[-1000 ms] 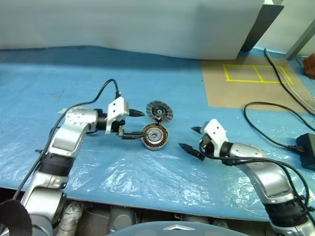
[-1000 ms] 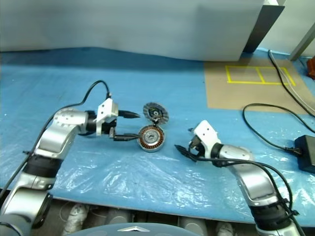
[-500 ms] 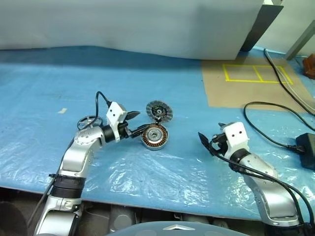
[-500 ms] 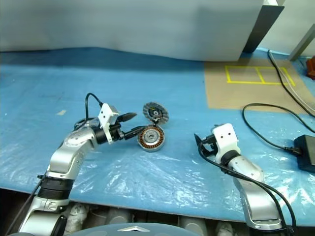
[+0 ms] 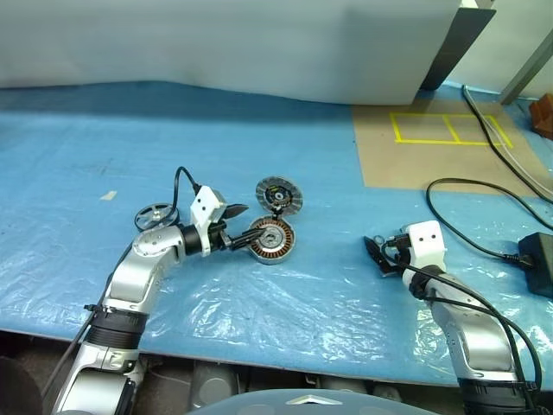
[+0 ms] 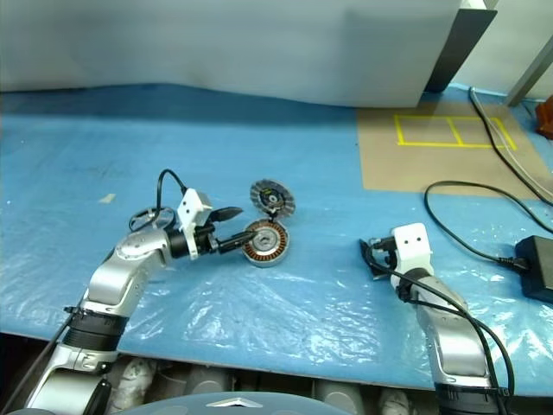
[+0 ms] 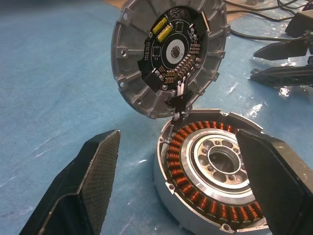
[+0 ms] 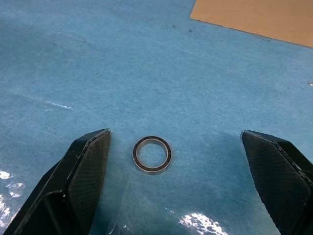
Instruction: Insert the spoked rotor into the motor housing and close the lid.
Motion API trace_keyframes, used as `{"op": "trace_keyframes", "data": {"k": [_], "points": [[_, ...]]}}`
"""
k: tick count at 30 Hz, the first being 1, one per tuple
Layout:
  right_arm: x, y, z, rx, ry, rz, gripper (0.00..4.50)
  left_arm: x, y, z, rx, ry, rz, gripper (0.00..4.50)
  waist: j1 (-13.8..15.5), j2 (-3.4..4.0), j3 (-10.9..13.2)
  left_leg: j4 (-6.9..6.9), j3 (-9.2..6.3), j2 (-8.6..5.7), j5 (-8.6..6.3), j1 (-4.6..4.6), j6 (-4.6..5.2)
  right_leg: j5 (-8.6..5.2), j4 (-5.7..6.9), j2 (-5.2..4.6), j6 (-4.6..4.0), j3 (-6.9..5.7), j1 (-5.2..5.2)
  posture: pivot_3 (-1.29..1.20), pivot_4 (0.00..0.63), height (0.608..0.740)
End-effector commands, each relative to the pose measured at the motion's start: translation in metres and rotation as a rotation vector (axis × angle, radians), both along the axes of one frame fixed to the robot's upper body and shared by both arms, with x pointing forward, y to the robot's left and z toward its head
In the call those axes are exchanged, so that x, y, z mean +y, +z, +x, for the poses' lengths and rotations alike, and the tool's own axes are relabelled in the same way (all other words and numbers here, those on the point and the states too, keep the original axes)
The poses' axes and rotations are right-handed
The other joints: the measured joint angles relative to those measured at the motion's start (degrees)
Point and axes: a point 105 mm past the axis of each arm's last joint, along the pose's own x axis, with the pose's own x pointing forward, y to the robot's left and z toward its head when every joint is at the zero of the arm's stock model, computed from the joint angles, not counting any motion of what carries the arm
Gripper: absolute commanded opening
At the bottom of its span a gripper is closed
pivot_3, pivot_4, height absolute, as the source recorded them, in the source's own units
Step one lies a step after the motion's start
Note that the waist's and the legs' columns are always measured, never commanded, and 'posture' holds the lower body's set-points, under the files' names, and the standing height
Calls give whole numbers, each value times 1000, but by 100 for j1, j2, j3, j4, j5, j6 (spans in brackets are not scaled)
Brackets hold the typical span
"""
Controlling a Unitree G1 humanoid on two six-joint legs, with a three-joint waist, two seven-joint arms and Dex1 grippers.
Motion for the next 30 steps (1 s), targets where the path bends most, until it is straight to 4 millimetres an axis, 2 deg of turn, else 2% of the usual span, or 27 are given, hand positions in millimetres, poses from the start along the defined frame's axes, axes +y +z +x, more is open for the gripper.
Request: {"op": "trace_keyframes", "data": {"k": [1, 3, 4, 13, 20, 22, 26, 30], "points": [[-4, -11, -4, 31, 6, -12, 4308, -2, 10, -6, -33, -20, -2, 4033, 3, 0, 0, 0, 0, 0, 0, 7, 0, 0, 0, 0, 0, 0, 7, 0, 150, 740], [-3, -17, -10, 53, 24, -15, 3974, -3, 11, -8, -31, -18, -3, 4046, 7, 0, 0, 0, 1, 1, 0, 25, 0, -1, 0, -1, -1, 0, 24, 0, 150, 740], [-3, -19, -13, 61, 31, -14, 3667, -3, 11, -9, -30, -22, 4, 4046, 14, -1, -1, 0, 1, 0, 0, 25, 1, -1, -1, -1, -1, 0, 25, 0, 150, 740], [-2, -26, -22, 82, 44, -15, 620, 0, 11, -5, -14, -15, 25, 4046, 15, -6, -4, 0, 1, 0, -1, 26, 1, -3, -3, -2, 0, -1, 30, 0, 150, 740], [4, -27, -22, 85, 69, -12, 596, 6, 6, -2, -11, -10, 38, 4046, 8, -10, -6, -2, 1, 1, -1, 26, 1, -3, -5, -1, 0, -1, 30, 0, 150, 740], [15, -18, -20, 71, 119, 4, 596, 6, 8, -4, -9, -29, 28, 4046, 8, -10, -6, -2, 1, 1, -1, 27, 1, -3, -5, -1, 1, -1, 30, 0, 150, 740], [39, 15, -13, -1, 246, 27, 596, 5, 14, -15, -19, -109, 1, 4046, -4, -8, -5, -5, 0, 2, -1, 26, 1, -3, -5, 0, 0, -1, 28, 0, 150, 740], [64, 40, -17, -26, 382, 108, 596, 9, 16, -25, -11, -179, -14, 4046, -5, -6, -4, -8, 2, 2, -1, 24, 1, -3, -4, 0, -1, 1, 18, 0, 150, 740]]}}
